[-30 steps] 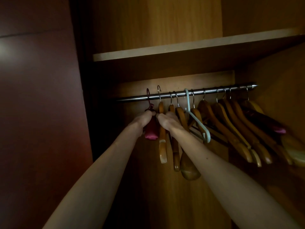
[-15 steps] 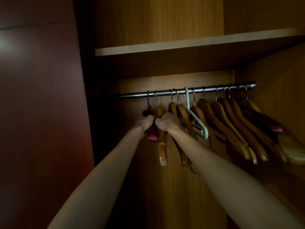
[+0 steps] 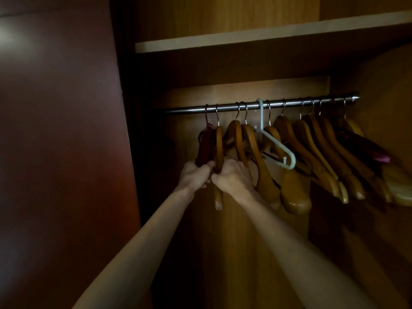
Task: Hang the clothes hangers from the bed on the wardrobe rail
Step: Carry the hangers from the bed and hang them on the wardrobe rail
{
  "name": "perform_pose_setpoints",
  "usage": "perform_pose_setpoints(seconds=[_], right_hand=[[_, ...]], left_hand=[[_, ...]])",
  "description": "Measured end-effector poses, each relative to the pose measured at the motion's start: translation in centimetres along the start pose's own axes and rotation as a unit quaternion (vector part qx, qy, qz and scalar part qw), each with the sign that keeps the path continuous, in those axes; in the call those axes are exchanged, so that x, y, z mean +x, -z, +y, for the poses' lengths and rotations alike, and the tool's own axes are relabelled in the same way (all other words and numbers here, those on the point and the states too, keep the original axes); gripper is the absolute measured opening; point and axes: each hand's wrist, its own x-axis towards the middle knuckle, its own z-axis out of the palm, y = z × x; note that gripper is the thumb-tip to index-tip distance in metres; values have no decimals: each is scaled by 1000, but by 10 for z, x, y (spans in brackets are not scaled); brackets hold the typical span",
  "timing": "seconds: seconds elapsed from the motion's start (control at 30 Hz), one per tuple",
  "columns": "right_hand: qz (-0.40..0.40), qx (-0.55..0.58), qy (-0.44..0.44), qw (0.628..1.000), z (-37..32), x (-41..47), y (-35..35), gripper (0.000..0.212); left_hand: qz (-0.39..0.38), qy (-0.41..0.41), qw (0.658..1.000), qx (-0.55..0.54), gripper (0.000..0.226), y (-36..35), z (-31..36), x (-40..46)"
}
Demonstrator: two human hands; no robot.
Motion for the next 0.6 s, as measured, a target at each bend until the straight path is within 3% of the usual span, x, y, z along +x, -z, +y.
perform_pose_setpoints(seconds=[0.1, 0.23, 0.37, 0.47, 0.6], right_hand=[[-8, 8, 8, 1000, 11, -26, -12, 44], [5, 37, 41, 998, 35, -71, -28, 54], [-11, 58, 42, 997, 64, -109, -48, 65], [-37, 79, 40, 995, 79, -131, -64, 83], [-75, 80, 34, 993, 91, -158, -91, 81]], left_hand=[[-4, 3, 1000, 9, 13, 2, -13, -17], [-6, 16, 998, 59, 46, 6, -41, -42], [-26, 3, 993, 119, 41, 14, -68, -69], [-51, -32, 981, 185, 39, 20, -86, -87], [-56, -129, 947, 291, 48, 32, -99, -110]])
